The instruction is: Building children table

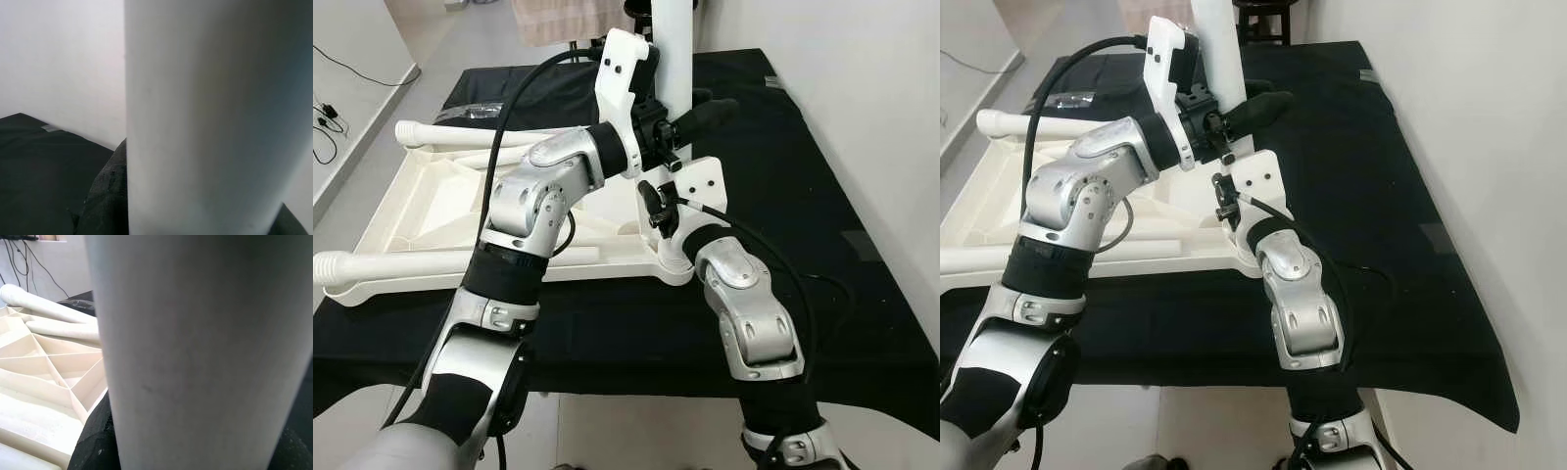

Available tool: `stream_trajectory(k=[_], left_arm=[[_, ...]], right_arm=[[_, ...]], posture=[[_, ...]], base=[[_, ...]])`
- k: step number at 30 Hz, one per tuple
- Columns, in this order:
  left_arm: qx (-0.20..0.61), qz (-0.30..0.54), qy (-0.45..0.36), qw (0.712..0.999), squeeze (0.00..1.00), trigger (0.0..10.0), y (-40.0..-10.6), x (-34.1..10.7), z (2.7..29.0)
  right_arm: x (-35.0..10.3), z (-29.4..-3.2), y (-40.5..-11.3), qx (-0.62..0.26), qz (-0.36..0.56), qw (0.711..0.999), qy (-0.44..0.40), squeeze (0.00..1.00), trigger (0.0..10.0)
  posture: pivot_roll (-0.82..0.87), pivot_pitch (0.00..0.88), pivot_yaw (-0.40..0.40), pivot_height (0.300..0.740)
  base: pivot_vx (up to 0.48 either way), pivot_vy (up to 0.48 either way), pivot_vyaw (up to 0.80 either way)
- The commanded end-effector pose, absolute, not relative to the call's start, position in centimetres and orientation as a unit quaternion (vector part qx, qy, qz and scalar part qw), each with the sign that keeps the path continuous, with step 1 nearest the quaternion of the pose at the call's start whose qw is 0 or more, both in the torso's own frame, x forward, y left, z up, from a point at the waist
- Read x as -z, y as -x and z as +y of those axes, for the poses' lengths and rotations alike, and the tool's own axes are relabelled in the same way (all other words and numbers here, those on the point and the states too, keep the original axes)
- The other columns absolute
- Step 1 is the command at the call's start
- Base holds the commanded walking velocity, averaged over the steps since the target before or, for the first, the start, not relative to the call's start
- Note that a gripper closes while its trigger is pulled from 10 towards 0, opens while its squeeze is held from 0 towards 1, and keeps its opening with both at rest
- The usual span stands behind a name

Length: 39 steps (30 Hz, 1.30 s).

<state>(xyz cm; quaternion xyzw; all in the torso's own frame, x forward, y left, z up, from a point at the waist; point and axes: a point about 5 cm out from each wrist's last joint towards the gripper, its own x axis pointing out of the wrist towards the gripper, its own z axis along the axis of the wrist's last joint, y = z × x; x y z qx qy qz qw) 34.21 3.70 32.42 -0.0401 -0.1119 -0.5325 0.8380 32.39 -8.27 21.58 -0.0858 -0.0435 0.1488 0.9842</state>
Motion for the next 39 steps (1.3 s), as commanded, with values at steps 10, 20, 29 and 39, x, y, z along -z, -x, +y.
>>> stream_trajectory(k=[10,20,29,39], left_arm=[[0.555,-0.104,0.028,0.825,0.0,0.0,-33.9,-32.1,3.0],[0.555,-0.12,0.018,0.823,0.0,10.0,-33.8,-32.7,2.8],[0.574,-0.168,0.037,0.801,1.0,10.0,-32.7,-35.1,3.1],[0.562,-0.163,0.034,0.81,0.0,10.0,-33.0,-34.8,3.1]], right_arm=[[-19.1,-9.4,-33.3,-0.141,0.037,0.987,0.068,0.0,10.0],[-21.9,-9.5,-34.0,-0.162,-0.028,0.986,0.023,0.0,10.0],[-22.9,-8.9,-33.9,-0.183,-0.053,0.982,0.011,0.0,10.0],[-22.6,-8.9,-34.0,-0.183,-0.046,0.982,0.014,0.0,10.0]], posture=[[0.02,0.124,0.032,0.74],[0.02,0.114,0.035,0.74],[0.03,0.111,0.035,0.74],[0.03,0.116,0.036,0.74]], base=[[0.0,0.0,0.0],[0.0,0.0,0.0],[0.0,0.0,0.0],[0.0,0.0,0.0]])
